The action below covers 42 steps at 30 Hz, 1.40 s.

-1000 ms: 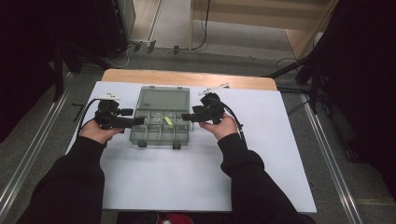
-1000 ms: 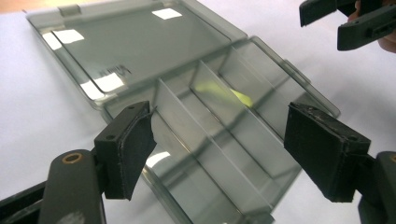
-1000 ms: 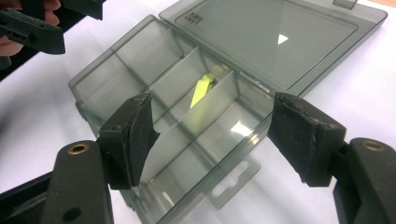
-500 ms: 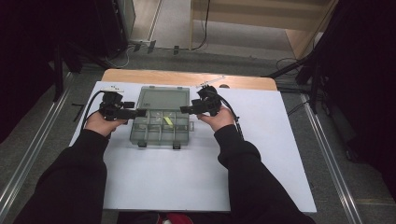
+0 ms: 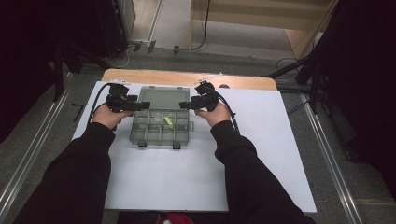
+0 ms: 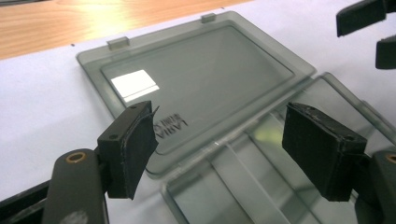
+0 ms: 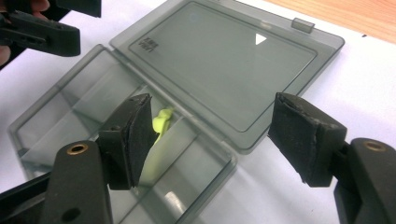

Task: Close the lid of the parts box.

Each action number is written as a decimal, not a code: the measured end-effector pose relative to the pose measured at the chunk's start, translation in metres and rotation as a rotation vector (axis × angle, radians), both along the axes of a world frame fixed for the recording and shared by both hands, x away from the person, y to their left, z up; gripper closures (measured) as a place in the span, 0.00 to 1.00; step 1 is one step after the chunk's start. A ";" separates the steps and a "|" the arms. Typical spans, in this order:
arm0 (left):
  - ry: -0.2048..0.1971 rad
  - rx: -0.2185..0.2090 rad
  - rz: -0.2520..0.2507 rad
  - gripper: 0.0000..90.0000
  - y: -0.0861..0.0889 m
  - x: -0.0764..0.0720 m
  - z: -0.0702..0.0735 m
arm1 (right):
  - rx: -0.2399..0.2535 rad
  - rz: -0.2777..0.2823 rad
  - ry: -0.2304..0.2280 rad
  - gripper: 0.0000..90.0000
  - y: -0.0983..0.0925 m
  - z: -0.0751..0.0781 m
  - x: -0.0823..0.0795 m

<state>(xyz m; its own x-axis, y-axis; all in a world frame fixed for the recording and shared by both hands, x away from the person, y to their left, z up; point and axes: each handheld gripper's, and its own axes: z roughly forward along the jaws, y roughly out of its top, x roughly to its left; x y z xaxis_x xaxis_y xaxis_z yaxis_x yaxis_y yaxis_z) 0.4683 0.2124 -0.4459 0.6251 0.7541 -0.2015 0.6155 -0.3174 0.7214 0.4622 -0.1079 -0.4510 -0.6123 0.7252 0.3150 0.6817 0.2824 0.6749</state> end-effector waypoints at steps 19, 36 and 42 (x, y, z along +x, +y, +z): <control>-0.006 0.052 0.115 0.28 -0.010 0.027 -0.021 | -0.045 -0.077 0.013 0.35 0.015 -0.014 0.024; 0.015 0.038 0.168 0.29 -0.010 0.038 -0.040 | -0.078 -0.145 0.027 0.31 0.027 -0.034 0.033; 0.019 0.056 0.184 0.29 -0.014 0.040 -0.047 | -0.082 -0.183 0.063 0.31 0.028 -0.042 0.035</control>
<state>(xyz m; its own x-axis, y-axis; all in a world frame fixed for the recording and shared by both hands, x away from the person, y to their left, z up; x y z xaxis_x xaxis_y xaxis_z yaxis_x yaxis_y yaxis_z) 0.5083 0.1985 -0.4926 0.4720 0.8659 -0.1659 0.6800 -0.2377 0.6936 0.4972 -0.0795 -0.4926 -0.4491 0.8472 0.2837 0.7666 0.2023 0.6094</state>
